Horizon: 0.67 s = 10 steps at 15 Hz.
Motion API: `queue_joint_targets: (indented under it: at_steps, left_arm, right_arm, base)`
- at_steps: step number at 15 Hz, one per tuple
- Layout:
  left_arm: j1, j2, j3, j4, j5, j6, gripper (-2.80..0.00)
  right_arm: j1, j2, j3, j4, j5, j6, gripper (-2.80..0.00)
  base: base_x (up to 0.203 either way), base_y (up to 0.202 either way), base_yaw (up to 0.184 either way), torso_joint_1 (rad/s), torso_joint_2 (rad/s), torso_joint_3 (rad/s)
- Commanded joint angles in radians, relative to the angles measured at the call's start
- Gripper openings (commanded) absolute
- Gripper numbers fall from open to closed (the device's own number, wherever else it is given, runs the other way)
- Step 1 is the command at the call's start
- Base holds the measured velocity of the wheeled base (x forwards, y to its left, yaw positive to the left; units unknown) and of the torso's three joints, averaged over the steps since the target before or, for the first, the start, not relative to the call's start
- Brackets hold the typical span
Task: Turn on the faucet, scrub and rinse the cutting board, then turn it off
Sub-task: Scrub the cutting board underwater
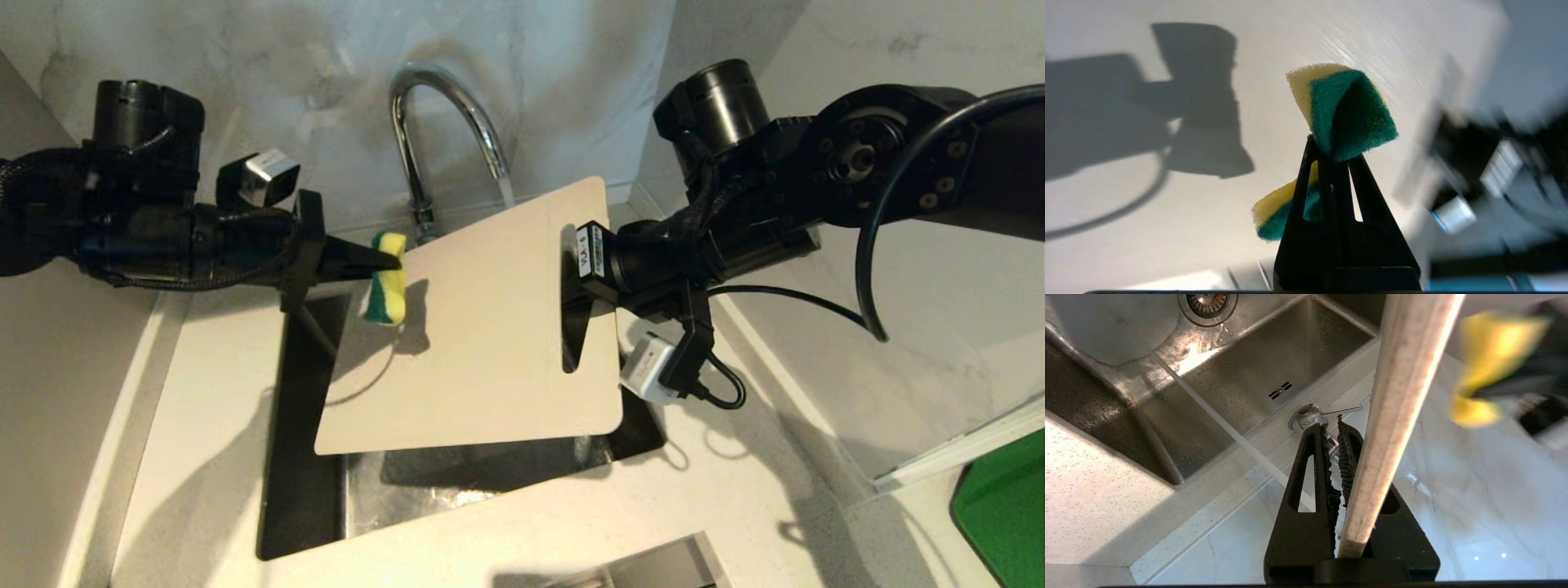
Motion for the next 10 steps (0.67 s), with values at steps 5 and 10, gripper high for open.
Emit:
queue_joint_targets:
  at_steps: [5, 10]
  left_arm:
    - [-0.175, -0.005, 0.167, -0.065, 0.122, 0.052, -2.80]
    - [-0.138, 0.045, 0.290, -0.233, 0.203, 0.112, -2.80]
  right_arm:
    - [0.001, -0.014, 0.004, 0.003, 0.003, -0.016, -2.80]
    - [0.001, -0.012, 0.012, 0.003, 0.003, -0.014, -2.80]
  base:
    - [0.000, 0.000, 0.000, 0.000, 0.00, 0.000]
    - [0.000, 0.000, 0.000, 0.000, 0.00, 0.000]
